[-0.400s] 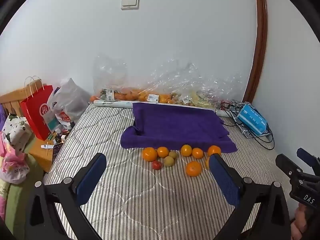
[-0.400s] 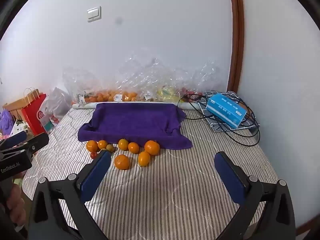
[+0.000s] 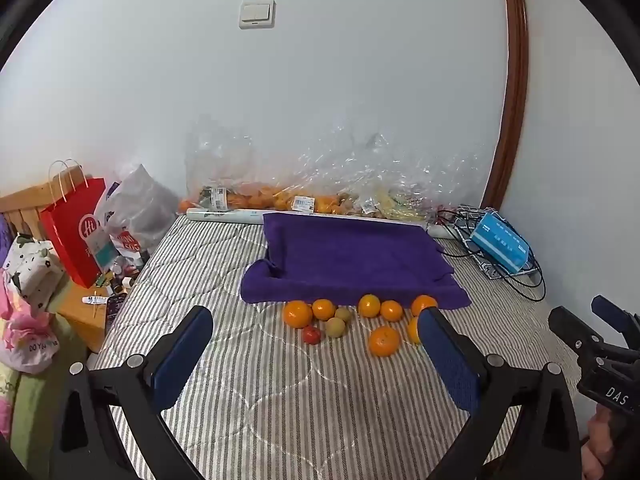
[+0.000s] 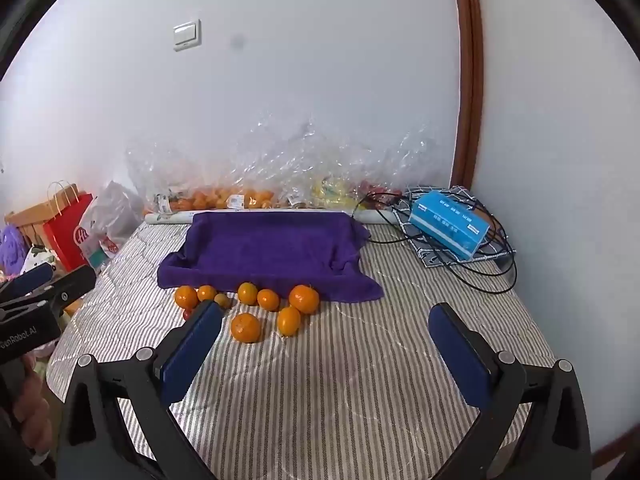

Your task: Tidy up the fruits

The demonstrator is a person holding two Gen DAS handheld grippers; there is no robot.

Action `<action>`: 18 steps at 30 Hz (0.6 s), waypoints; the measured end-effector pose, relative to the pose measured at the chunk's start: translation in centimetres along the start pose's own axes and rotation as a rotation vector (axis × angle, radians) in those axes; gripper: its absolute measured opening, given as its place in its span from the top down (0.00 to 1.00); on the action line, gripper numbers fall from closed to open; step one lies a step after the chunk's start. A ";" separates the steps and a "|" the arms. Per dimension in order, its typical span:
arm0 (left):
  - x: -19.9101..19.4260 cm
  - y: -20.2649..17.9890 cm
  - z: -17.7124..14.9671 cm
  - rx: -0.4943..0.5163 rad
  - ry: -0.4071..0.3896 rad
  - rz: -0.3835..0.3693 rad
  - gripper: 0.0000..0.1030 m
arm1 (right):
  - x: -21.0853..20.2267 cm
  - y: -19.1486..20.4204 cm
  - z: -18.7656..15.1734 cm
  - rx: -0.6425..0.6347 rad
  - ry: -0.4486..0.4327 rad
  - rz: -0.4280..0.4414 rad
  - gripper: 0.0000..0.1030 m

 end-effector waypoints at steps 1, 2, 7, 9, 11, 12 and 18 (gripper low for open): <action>-0.1 0.0 0.0 0.000 0.000 0.000 0.00 | -0.1 0.0 0.0 0.000 0.001 0.002 0.01; -0.1 0.1 0.1 -0.002 0.001 -0.001 0.00 | -0.2 0.1 0.0 -0.003 0.003 -0.001 0.01; 0.0 -0.2 0.1 0.009 -0.001 -0.003 0.00 | -0.4 0.3 0.0 -0.009 0.004 -0.007 0.01; -0.2 -0.3 0.0 0.006 -0.005 -0.007 0.00 | -0.5 0.3 -0.1 -0.010 0.005 -0.003 0.01; -0.3 -0.2 0.0 0.005 -0.007 -0.005 0.00 | -0.5 0.3 -0.1 -0.013 0.004 -0.001 0.01; -0.3 -0.2 0.0 0.005 -0.006 -0.003 0.00 | -0.6 0.3 0.0 -0.014 0.003 -0.001 0.01; -0.3 -0.1 -0.2 0.010 -0.001 0.001 0.00 | -0.7 0.4 0.0 -0.007 -0.001 0.005 0.01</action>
Point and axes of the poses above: each gripper's, at about its wrist camera, not at the fingertips, and x roughly the way its jaws point, y to its left, z to its top, the point moved 7 cm from there along x, roughly the way its jaws point, and after that the axes turned 4 degrees about x, right-handed, at the moved point
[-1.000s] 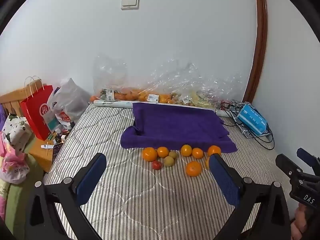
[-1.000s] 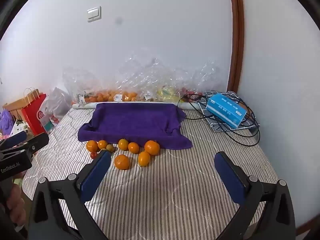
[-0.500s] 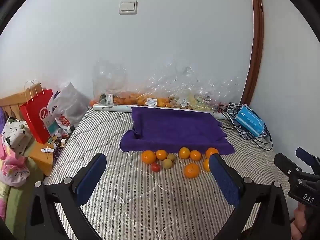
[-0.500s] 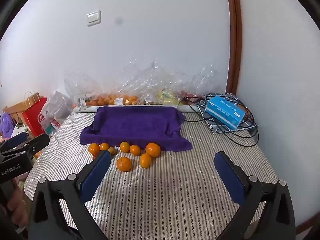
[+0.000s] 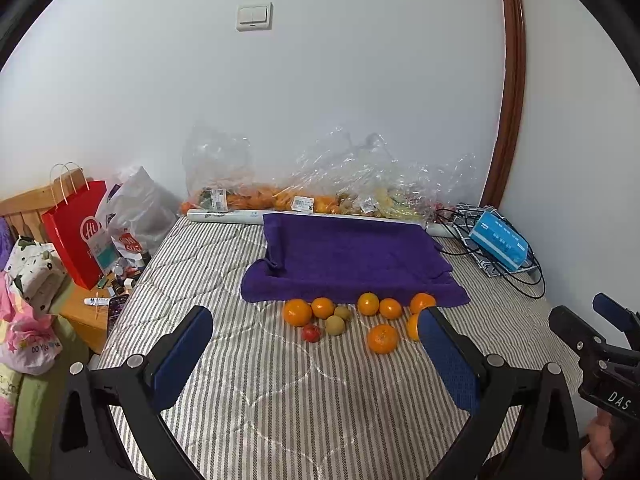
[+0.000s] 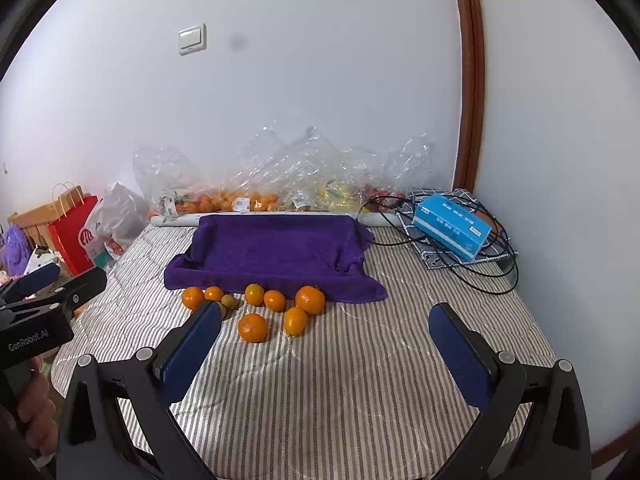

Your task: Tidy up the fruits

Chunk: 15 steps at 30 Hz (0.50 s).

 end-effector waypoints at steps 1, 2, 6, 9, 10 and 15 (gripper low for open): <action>0.0 0.0 0.0 0.000 -0.001 -0.002 0.00 | -0.1 0.0 -0.1 0.001 -0.003 0.000 0.01; 0.0 0.0 0.0 -0.001 -0.002 -0.002 0.00 | -0.2 0.0 -0.1 0.003 -0.005 -0.001 0.01; 0.0 0.1 -0.2 -0.005 -0.003 -0.004 0.00 | -0.3 0.0 -0.1 0.000 -0.007 -0.001 0.01; -0.1 0.1 -0.2 -0.008 -0.002 0.000 0.00 | -0.3 -0.1 -0.1 -0.001 -0.009 0.003 0.01; -0.1 0.2 -0.3 -0.007 -0.002 0.001 0.00 | -0.4 0.0 -0.2 0.000 -0.009 0.004 0.01; -0.1 0.3 -0.3 -0.005 0.001 0.005 0.00 | -0.4 0.0 -0.2 0.008 -0.009 0.008 0.01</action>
Point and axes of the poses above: each gripper's, at about its wrist camera, not at the fingertips, and x roughly the way its jaws point, y to its left, z to its top, the point moved 7 cm from there along x, roughly the way its jaws point, and after that the axes turned 4 degrees about x, right-handed, at the moved point
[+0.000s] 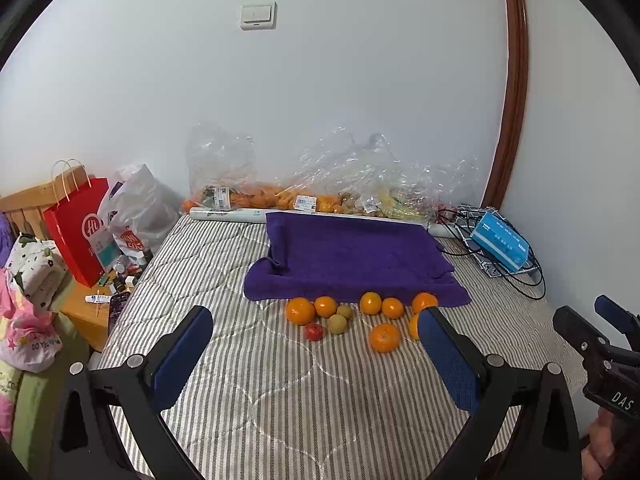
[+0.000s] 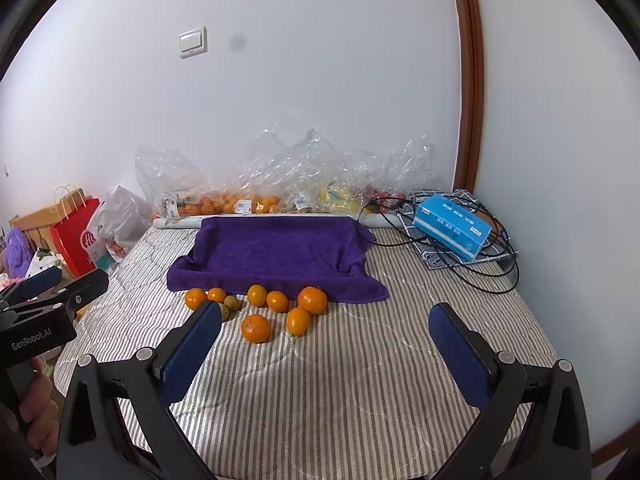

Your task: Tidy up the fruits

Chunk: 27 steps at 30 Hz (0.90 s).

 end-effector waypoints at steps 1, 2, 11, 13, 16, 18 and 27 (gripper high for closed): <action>0.0 0.0 0.0 -0.001 -0.002 0.000 0.00 | 0.0 0.0 0.0 0.001 0.000 -0.001 0.01; 0.0 -0.1 -0.1 -0.001 -0.002 0.001 0.00 | -0.1 0.0 0.0 0.003 -0.002 -0.003 0.01; -0.1 0.0 0.1 0.002 0.001 0.004 0.00 | -0.4 0.0 0.0 0.000 -0.009 -0.002 0.01; -0.1 0.0 0.2 0.006 0.002 0.008 0.00 | -0.4 -0.1 -0.1 0.002 -0.009 0.001 0.01; -0.3 -0.1 0.2 0.007 -0.005 0.010 0.00 | -0.4 -0.1 -0.1 0.002 -0.011 0.000 0.01; -0.3 -0.1 0.1 0.007 -0.006 0.009 0.00 | -0.4 -0.1 -0.1 0.000 -0.009 -0.003 0.01; -0.4 -0.4 0.1 0.017 -0.003 0.009 0.00 | -0.7 -0.1 -0.1 -0.002 -0.014 -0.005 0.01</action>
Point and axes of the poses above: each gripper's, at about its wrist camera, not at the fingertips, and x roughly the way its jaws point, y to its left, z to its top, the point moved 7 cm from there along x, roughly the way its jaws point, and after that the axes turned 4 degrees about x, right-handed, at the moved point
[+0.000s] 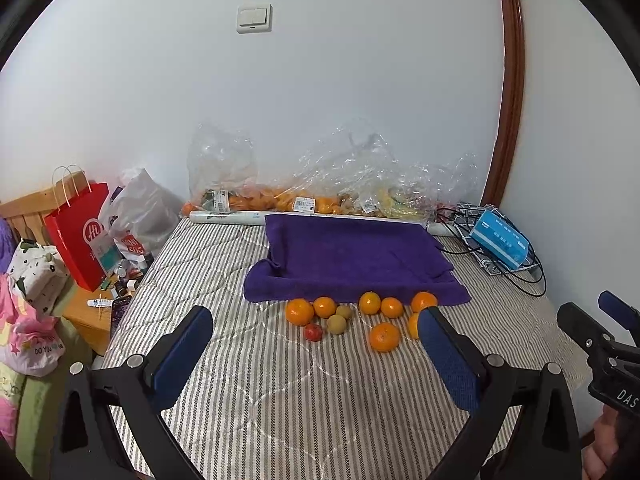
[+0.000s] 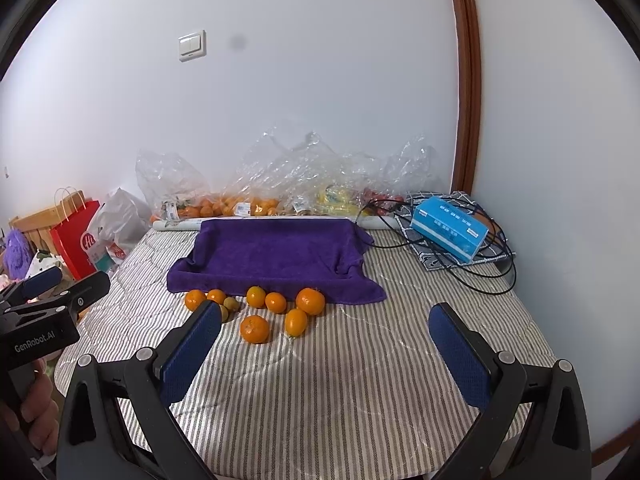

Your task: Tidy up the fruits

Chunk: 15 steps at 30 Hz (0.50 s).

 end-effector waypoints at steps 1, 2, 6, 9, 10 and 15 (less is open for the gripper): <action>0.0 0.0 0.0 0.000 -0.001 0.000 0.00 | 0.0 0.0 0.0 -0.001 0.000 0.000 0.01; 0.0 0.0 0.0 -0.002 -0.002 -0.001 0.00 | 0.0 0.0 0.1 0.000 -0.001 0.001 0.01; -0.1 -0.1 0.1 -0.001 -0.008 0.000 0.00 | -0.2 0.2 0.1 -0.002 -0.008 0.004 0.01; -0.1 -0.1 0.1 -0.005 -0.010 -0.002 0.00 | -0.2 0.2 0.1 -0.006 -0.008 0.008 0.01; 0.0 -0.1 0.1 -0.005 -0.009 -0.003 0.00 | -0.2 0.1 0.0 -0.008 -0.008 0.008 0.01; -0.1 -0.2 -0.1 0.005 -0.009 0.000 0.00 | -0.2 0.0 -0.1 -0.006 -0.008 0.012 0.01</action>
Point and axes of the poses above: each gripper's, at about its wrist camera, not at the fingertips, and x roughly the way its jaws point, y to its left, z to its top, the point moved 7 cm from there along x, roughly the way its jaws point, and after that the axes turned 4 degrees about x, right-handed, at the moved point
